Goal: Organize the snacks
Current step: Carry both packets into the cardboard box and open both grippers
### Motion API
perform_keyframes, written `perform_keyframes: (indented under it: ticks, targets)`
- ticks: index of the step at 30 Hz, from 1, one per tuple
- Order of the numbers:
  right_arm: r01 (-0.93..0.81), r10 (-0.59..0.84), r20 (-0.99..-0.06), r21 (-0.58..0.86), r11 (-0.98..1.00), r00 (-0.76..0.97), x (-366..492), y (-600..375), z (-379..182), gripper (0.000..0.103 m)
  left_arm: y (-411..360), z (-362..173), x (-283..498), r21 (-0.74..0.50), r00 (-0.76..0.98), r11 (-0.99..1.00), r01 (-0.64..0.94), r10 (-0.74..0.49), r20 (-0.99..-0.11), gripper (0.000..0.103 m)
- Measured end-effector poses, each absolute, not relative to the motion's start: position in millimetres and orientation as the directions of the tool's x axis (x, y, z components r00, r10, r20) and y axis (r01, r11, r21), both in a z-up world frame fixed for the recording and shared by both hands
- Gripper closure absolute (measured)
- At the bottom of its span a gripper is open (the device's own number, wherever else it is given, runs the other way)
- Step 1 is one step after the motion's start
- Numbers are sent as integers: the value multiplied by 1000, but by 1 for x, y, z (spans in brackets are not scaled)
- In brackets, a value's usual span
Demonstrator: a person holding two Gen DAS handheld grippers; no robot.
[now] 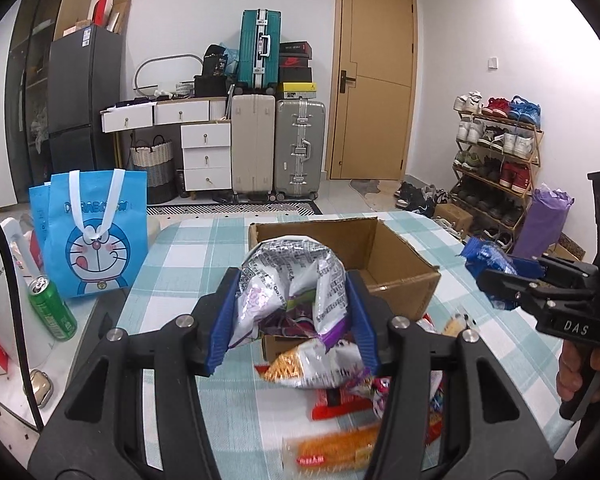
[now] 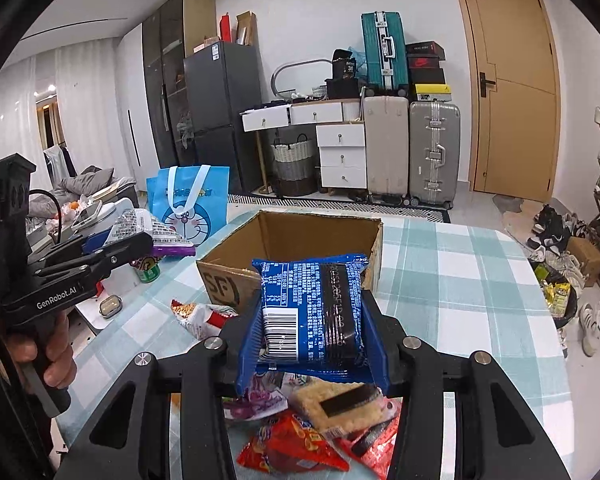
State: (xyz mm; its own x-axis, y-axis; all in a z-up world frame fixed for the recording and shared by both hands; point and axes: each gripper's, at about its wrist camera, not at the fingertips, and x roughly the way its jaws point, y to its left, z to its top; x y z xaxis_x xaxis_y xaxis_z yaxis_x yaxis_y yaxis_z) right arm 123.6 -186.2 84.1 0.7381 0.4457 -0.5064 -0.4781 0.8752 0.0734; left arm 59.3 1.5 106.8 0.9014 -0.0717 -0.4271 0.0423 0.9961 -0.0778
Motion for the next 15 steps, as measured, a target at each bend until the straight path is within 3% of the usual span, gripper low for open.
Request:
perform_keyframes:
  ticks: [15]
  targets:
    - [-471, 409, -543, 27, 882, 734, 148, -180, 105, 57, -17, 102, 120, -71, 876, 991, 110, -131, -465, 54]
